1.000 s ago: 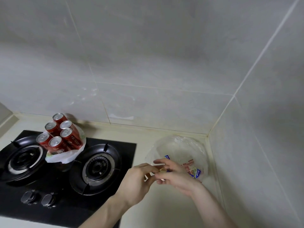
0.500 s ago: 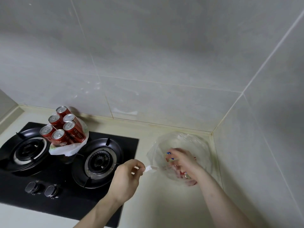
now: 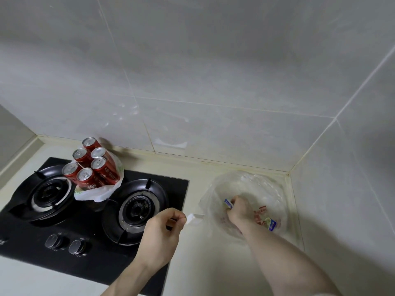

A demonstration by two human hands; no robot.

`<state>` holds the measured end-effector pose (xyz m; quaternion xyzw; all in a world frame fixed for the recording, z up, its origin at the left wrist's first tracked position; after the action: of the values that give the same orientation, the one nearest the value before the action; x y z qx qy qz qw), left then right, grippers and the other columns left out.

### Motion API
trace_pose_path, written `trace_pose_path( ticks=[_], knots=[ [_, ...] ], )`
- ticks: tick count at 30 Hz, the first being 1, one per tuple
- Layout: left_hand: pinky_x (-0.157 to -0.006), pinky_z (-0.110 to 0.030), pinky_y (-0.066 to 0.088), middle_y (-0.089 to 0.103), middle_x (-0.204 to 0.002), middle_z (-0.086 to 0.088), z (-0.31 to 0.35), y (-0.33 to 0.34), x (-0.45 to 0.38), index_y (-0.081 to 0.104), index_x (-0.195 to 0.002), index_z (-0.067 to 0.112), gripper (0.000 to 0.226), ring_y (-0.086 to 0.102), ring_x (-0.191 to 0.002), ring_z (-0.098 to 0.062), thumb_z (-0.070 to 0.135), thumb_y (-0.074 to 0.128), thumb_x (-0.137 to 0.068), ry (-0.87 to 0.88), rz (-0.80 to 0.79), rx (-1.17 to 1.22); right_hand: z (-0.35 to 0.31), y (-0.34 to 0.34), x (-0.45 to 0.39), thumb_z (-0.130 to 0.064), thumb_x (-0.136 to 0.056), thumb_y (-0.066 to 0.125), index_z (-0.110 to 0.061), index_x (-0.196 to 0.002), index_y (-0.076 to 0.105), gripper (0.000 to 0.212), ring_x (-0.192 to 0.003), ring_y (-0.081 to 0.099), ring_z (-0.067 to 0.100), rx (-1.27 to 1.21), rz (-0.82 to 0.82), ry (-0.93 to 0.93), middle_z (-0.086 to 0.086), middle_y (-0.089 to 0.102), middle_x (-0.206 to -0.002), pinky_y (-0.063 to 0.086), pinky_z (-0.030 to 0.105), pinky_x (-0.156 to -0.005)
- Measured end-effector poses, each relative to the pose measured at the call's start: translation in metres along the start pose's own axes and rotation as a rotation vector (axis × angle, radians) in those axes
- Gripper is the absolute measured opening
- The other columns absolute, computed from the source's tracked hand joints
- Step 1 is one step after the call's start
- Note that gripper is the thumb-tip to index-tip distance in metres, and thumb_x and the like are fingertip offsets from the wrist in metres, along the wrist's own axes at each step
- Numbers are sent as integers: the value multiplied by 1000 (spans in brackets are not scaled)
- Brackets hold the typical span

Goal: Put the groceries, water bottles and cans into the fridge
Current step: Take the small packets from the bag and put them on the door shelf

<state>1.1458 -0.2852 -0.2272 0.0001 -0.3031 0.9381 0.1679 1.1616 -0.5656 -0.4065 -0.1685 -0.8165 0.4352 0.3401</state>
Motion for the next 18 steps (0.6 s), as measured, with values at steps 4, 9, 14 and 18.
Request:
trace_pose_path(
  ticks=[4,9,14,18],
  knots=[
    [-71,-19,53,72,-83,12,0,-6,-1,68,-80,25,19,69,-80,-14,14,66,-96,21,-6,4,12,-4,10,-33,-88,68,-18,-85,70,15,-79,68,27,-210,28,46,0,72,-79,58,35,-72],
    [-71,-22,54,72,-83,9,3,-8,4,68,-80,22,20,69,-79,-13,9,66,-95,48,-54,32,28,-36,79,-56,-85,71,-22,-70,69,37,-55,58,8,-644,160,11,-8,66,-59,47,26,-60],
    [-67,-31,55,70,-78,8,10,0,11,67,-80,24,19,68,-75,-13,12,66,-95,108,-165,2,45,-30,190,-32,-89,77,-22,-77,76,16,-57,60,4,-722,119,7,-11,67,-63,49,26,-65],
    [-65,-25,55,71,-83,14,20,6,18,67,-80,28,21,70,-76,-8,14,66,-95,178,-275,-31,47,-27,246,-33,-88,78,-23,-89,76,10,-57,67,5,-802,171,134,-4,75,-81,53,25,-67]
  ],
)
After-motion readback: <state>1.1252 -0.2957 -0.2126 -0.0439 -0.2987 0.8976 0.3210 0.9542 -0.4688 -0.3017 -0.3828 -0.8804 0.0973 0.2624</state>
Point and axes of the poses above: each hand's wrist, its own x-axis away from the middle knuckle, its own y-axis out of the palm, z = x × y, the point moved 4 cm from there along -x, towards the middle knuckle
